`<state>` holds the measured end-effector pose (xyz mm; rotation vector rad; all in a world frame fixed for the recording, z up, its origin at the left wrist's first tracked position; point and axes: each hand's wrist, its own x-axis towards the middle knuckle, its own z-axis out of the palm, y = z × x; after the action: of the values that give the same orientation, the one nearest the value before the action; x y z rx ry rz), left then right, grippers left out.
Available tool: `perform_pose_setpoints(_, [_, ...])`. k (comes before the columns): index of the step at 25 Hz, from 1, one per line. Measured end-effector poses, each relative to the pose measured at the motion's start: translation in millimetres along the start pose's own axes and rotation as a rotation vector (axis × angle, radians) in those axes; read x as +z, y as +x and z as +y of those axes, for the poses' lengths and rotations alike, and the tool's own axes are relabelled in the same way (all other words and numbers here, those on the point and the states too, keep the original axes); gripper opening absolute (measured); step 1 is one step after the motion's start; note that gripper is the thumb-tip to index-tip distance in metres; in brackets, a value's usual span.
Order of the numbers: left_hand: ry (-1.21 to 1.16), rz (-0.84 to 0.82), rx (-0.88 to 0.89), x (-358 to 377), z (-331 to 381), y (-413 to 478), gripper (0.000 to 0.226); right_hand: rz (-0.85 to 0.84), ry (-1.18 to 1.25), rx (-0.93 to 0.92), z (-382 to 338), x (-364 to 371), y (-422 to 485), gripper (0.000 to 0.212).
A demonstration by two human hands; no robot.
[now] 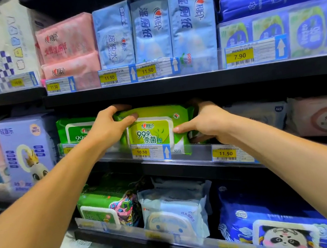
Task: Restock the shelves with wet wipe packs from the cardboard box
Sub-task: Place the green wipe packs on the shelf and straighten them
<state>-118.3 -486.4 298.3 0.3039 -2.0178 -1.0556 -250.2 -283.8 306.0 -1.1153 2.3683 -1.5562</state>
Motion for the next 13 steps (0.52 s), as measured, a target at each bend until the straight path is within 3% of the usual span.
perform_pose_setpoints(3, [-0.056, 0.015, -0.021, 5, 0, 4, 0.035, 0.016, 0.079, -0.015, -3, -4, -2, 0.068])
perform_pose_setpoints(6, [-0.083, 0.04, -0.047, 11, 5, 8, 0.034, 0.045, 0.091, -0.024, -1, -5, 5, 0.068])
perform_pose_setpoints(10, [-0.034, 0.033, -0.033, 10, 4, 3, 0.029, 0.071, 0.015, -0.049, 3, -2, 6, 0.065])
perform_pose_setpoints(13, [0.05, 0.012, -0.002, 6, 4, -4, 0.031, 0.09, -0.18, -0.143, 2, -2, -5, 0.064])
